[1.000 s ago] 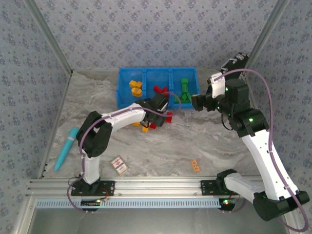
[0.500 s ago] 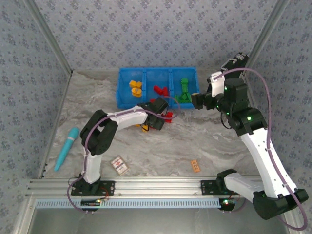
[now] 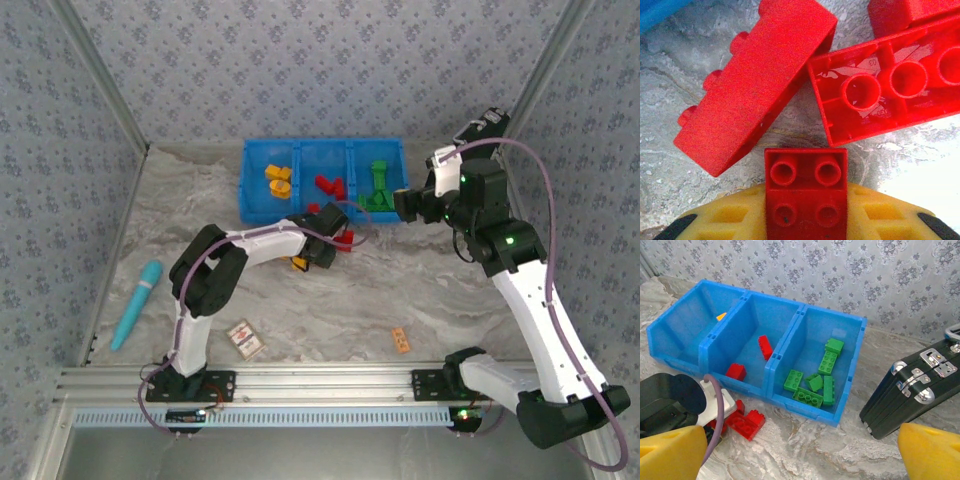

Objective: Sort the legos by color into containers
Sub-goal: Pick up the lego from the center of the table, then place the lego in the container.

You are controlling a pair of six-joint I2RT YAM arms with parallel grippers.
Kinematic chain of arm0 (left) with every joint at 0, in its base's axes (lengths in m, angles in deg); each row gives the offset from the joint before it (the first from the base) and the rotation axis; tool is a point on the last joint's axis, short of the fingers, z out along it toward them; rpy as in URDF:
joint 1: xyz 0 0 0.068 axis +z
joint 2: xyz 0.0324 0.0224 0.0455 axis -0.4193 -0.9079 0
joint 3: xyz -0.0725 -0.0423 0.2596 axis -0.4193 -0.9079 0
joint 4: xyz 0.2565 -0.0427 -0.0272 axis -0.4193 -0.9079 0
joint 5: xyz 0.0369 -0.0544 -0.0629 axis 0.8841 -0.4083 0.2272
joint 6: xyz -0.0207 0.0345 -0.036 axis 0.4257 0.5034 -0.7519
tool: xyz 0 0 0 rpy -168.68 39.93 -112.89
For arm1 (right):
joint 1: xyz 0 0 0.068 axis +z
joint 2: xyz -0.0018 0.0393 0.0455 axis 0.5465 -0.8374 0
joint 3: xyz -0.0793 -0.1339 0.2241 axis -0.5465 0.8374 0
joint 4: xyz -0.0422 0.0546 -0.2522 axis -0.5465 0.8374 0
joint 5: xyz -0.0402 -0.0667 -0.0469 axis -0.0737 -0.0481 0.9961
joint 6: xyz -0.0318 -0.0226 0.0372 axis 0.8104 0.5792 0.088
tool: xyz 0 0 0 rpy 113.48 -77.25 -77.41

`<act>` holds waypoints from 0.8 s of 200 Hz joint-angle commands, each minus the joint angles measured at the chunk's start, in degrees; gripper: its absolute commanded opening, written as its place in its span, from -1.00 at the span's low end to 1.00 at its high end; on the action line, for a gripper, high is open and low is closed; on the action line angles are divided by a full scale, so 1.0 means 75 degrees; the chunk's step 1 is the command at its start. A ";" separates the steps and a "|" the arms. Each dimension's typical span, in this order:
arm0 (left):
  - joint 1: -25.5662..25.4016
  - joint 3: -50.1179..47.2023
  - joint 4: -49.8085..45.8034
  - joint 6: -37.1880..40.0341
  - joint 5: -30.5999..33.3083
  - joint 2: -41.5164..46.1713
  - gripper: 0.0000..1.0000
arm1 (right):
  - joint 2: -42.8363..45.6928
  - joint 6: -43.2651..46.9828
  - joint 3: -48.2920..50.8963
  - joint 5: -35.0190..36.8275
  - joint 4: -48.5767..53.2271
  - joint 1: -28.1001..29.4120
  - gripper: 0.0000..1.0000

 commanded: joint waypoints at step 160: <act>0.0975 0.3698 -0.0692 0.0714 0.0666 -0.0648 -0.39 | 0.0069 -0.0286 -0.0214 -0.0251 -0.0053 -0.0202 1.00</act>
